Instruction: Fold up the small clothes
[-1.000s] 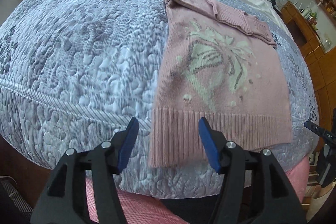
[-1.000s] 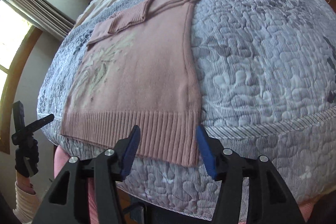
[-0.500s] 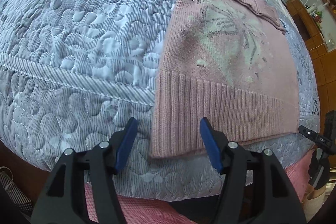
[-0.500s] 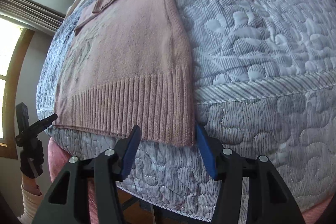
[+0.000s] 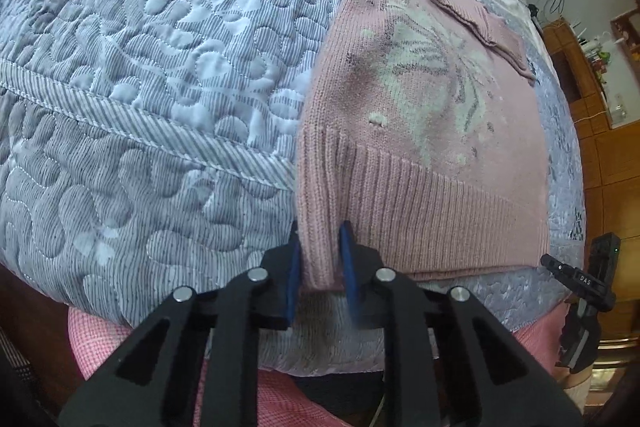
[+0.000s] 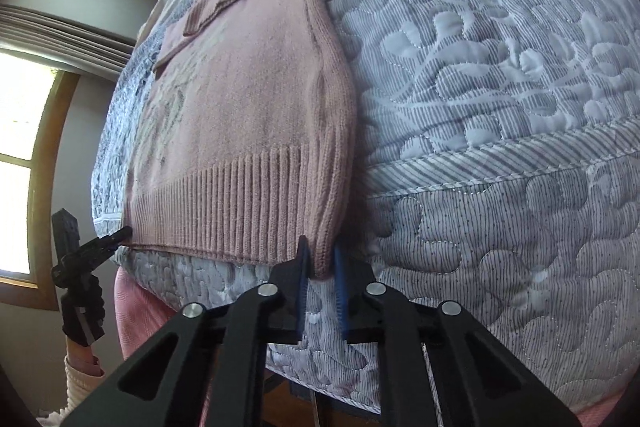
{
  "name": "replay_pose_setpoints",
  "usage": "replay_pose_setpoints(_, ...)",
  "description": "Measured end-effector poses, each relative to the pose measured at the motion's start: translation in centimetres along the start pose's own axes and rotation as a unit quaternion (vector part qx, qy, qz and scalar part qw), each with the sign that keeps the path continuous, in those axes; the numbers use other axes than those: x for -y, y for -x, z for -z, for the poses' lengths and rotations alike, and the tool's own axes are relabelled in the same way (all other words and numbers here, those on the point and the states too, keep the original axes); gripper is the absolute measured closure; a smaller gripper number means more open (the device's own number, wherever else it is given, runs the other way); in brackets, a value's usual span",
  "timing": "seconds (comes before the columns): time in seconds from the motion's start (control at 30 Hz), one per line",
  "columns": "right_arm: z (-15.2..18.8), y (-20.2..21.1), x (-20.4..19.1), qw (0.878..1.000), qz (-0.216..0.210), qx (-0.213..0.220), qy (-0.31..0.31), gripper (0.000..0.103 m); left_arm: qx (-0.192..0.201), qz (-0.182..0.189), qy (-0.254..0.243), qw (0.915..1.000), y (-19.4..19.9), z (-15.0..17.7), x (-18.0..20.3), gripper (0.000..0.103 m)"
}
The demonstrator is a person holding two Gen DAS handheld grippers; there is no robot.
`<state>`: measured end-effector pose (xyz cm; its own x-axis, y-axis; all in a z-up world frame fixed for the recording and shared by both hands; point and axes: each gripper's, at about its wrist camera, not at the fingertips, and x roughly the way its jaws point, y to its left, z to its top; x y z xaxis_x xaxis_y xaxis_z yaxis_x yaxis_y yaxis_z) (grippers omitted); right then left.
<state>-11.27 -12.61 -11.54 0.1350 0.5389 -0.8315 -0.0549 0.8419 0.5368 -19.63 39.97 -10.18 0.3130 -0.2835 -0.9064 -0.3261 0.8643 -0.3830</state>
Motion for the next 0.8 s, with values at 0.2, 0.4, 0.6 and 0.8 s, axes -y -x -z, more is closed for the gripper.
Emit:
replay_pose_setpoints(0.2,-1.4,2.5,-0.6,0.998,-0.061,0.017,-0.007,0.092,0.025,0.041,0.000,0.9988,2.3,-1.0,0.5,0.095)
replay_pose_setpoints(0.4,-4.7,5.0,-2.1,0.996,-0.083,0.040,0.000,0.092,0.061,0.070,-0.013,0.9956,4.8,-3.4,2.2,0.096)
replay_pose_setpoints(0.6,-8.9,5.7,-2.5,0.996,-0.069,0.051,-0.002,0.092,0.086,0.061,-0.007,0.9944,4.7,-7.6,3.2,0.095)
replay_pose_setpoints(0.8,-12.9,4.7,-1.3,0.997,-0.060,0.049,-0.024,0.092,0.084,0.047,0.018,0.9952,2.5,-12.0,3.0,0.095)
